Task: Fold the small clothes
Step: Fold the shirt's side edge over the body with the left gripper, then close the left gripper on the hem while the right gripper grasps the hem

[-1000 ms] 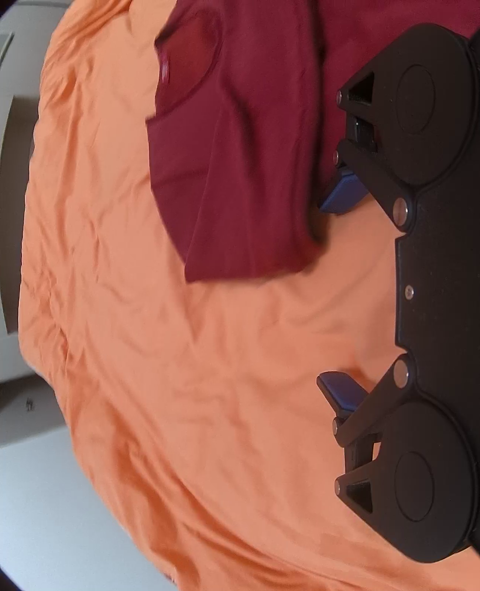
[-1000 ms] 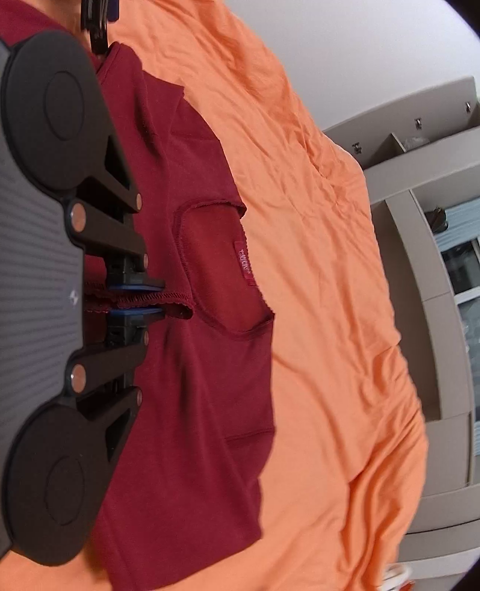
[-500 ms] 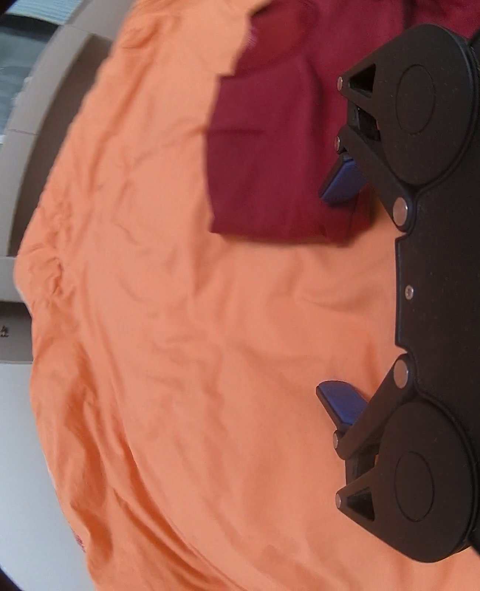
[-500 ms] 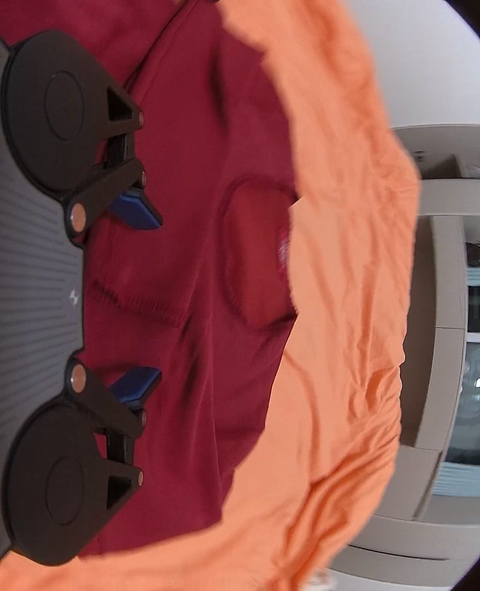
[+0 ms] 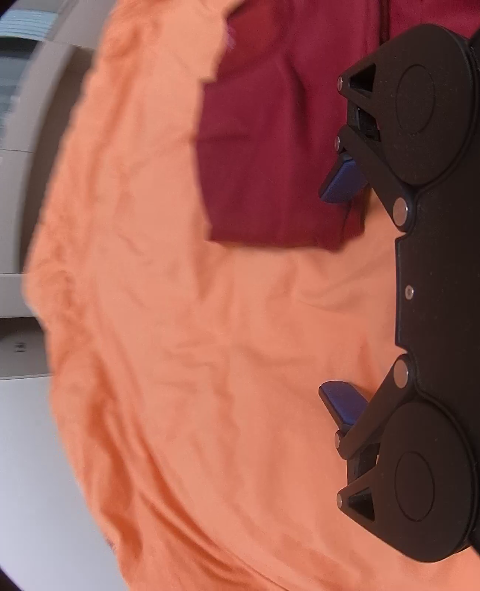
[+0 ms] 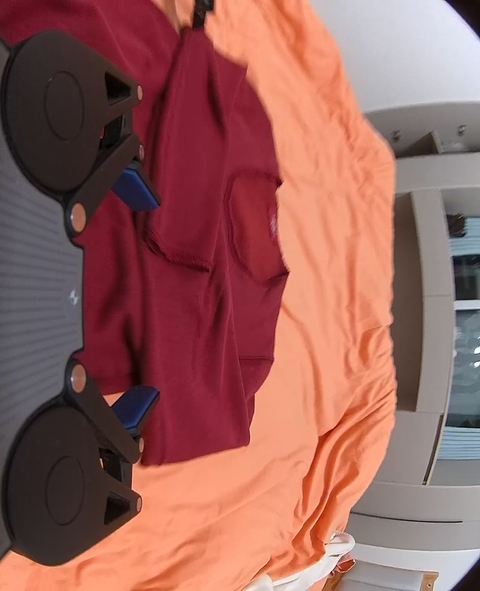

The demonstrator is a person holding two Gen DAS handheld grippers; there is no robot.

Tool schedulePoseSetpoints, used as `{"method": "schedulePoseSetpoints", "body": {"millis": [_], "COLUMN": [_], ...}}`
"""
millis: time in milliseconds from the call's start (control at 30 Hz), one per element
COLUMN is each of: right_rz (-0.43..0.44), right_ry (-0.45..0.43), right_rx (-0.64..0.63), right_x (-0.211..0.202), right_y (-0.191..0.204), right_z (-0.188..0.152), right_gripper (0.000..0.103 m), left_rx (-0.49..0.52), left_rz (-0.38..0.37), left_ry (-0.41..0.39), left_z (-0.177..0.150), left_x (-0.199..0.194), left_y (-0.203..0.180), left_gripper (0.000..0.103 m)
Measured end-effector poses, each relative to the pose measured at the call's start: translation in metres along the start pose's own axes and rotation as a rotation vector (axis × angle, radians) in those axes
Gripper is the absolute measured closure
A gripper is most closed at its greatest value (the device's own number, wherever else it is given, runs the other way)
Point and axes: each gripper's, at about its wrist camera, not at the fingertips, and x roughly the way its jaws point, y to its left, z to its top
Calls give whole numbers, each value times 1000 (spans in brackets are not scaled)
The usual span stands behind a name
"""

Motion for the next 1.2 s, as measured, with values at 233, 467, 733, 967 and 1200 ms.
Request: {"method": "schedulePoseSetpoints", "body": {"millis": [233,467,733,967,1200], "right_rz": [41,37,75,13,-13], "right_ry": [-64,-61,-90,-125,-109], "right_rx": [-59,88,230,192,224], "right_x": [-93,-150,-173,-174,-175], "right_y": [-18,-44,-39,-12,-10], "right_z": [-32,-94,-145,-165,-175], "right_gripper": [0,0,0,11,36], "left_rx": [-148,-89,-30,122,144], "left_rz": [-156,-245,-316,-315,-303], "left_ry": [-22,-46,-110,-122,3], "left_z": [-28,-85,-156,-192,-193], "left_x": [-60,-124,-184,-208,-212], "left_y": [2,-8,-4,-11,-20], "left_gripper": [1,1,1,1,25]}}
